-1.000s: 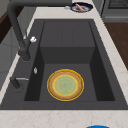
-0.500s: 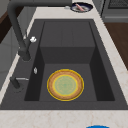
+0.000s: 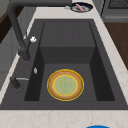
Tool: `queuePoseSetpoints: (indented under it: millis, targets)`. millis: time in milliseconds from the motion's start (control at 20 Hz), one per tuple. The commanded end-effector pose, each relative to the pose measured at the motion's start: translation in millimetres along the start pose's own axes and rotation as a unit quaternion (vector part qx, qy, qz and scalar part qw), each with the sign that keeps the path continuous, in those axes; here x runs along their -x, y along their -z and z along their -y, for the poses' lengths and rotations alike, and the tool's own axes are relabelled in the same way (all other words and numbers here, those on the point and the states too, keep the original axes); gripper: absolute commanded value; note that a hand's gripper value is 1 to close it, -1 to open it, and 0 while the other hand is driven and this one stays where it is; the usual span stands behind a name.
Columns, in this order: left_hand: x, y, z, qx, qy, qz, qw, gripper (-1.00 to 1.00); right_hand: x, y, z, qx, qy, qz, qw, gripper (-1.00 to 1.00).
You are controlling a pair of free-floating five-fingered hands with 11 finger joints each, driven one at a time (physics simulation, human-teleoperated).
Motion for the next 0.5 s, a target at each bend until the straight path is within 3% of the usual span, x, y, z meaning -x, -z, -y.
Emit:
queuePoseSetpoints:
  millis: [0, 350, 450]
  targets:
    - [-28, -6, 10, 0.001, 0.007, 0.003, 1.0, 1.0, 0, 0, 0, 0.0, 0.0, 0.0, 1.0, 0.0]
    - [-7, 7, 34, -0.003, 0.022, 0.007, 0.9997, 1.0, 0, 0, 0, 0.0, 0.0, 0.0, 1.0, 0.0]
    - [3, 5, 39, -0.002, 0.021, 0.025, 0.9995, 1.0, 0, 0, 0, 0.0, 0.0, 0.0, 1.0, 0.0]
